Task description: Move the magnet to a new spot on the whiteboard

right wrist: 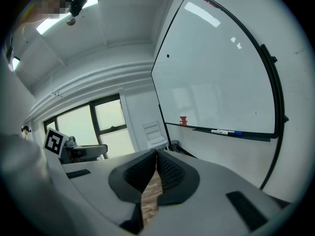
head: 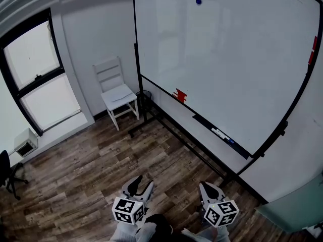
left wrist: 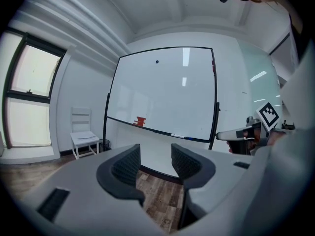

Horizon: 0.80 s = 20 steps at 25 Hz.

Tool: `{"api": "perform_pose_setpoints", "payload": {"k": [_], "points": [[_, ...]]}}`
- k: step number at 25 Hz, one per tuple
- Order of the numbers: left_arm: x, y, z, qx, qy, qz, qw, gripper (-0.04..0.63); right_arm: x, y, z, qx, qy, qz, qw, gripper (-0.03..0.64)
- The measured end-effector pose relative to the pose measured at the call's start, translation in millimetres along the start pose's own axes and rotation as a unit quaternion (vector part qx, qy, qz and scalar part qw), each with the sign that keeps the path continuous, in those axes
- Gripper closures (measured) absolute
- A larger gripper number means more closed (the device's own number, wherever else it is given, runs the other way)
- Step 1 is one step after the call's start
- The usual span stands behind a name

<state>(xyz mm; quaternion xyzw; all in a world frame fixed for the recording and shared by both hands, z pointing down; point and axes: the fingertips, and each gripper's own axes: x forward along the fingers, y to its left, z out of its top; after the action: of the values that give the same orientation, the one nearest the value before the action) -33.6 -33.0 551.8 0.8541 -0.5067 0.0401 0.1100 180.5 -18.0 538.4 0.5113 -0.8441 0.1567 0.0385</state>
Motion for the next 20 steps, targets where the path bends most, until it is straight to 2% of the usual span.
{"api": "perform_pose_setpoints", "payload": {"k": [10, 20], "points": [[17, 12, -6, -0.012, 0.005, 0.005, 0.9999, 0.403, 20, -9, -10, 0.010, 0.018, 0.000, 1.000, 0.589], [77, 52, 23, -0.011, -0.010, -0.002, 0.9999, 0.403, 87, -26, 19, 0.004, 0.012, 0.000, 1.000, 0.589]]}}
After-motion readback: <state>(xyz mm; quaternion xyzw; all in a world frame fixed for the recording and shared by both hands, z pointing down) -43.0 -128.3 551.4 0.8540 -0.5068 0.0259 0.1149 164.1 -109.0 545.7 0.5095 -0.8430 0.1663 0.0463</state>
